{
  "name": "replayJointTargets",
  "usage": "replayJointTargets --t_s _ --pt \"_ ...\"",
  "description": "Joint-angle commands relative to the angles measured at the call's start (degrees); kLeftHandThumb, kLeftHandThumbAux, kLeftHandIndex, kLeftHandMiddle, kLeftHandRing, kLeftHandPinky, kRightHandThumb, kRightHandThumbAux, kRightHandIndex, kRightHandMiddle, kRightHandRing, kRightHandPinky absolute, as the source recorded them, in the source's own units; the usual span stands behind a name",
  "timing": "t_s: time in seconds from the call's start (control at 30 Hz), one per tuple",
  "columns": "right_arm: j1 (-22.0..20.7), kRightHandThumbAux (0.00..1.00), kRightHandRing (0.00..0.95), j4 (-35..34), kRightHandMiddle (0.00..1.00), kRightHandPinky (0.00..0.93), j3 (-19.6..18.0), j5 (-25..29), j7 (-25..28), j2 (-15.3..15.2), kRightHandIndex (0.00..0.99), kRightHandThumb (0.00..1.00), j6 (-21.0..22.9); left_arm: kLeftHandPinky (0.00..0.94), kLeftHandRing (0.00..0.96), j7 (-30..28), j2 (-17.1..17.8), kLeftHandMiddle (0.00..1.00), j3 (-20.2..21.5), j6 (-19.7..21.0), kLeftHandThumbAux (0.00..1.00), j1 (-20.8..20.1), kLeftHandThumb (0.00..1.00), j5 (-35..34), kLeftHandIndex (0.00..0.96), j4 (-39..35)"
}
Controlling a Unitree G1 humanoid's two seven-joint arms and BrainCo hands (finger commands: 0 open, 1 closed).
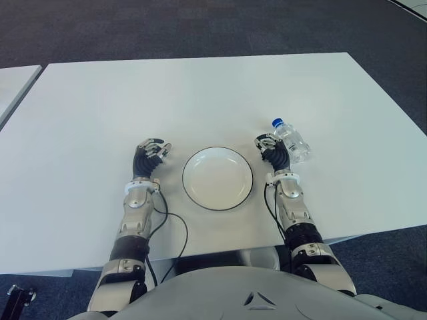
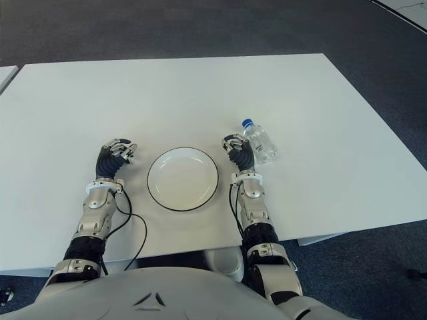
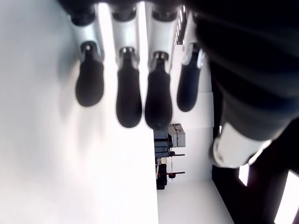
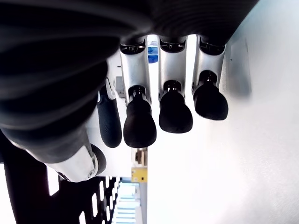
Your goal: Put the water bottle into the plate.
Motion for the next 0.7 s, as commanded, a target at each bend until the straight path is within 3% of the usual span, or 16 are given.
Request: replayJointTargets --t_s 0.03,0.2,0.37,0.5,0.6,0.7 --pt "1.9 0.727 0.782 0.3 0.803 0.772 0.4 -0.4 -0.4 0.3 0.439 0.704 0.0 0.638 0.655 -0.3 -1.0 0.671 -0.5 3.5 0.716 2.3 0.705 -0.5 0.434 2.1" --pt "1.8 0.727 0.779 -1.9 0.796 0.773 1.2 -2.7 -2.4 -0.1 0.439 0.704 -1.6 0.63 0.647 -0.2 -1.3 0.659 -0.2 3.7 0.715 2.4 0.705 -0.9 0.433 2.1" --pt "1.9 0.727 0.776 -2.2 0.783 0.785 2.6 -7.2 -5.9 -1.5 0.438 0.704 -6.0 0.625 0.64 0.0 -1.6 0.649 0.2 3.7 0.715 2.4 0.704 -1.3 0.433 2.1" --pt "0.7 0.728 0.773 -3.5 0.771 0.788 4.3 -13.2 -9.0 -4.9 0.436 0.702 -9.8 0.632 0.644 0.0 -1.6 0.654 0.5 3.3 0.715 2.5 0.705 -1.6 0.433 2.5" --pt "0.4 0.729 0.765 -7.8 0.763 0.771 5.5 -19.0 -12.4 -6.7 0.434 0.701 -8.8 0.631 0.645 0.1 -1.6 0.656 0.4 3.2 0.715 2.5 0.705 -1.6 0.434 2.6" --pt "0.0 0.731 0.744 -7.8 0.742 0.739 7.3 -26.0 -18.8 -8.4 0.433 0.7 -9.6 0.63 0.644 0.2 -1.5 0.655 0.4 3.2 0.714 2.5 0.705 -1.7 0.434 2.6"
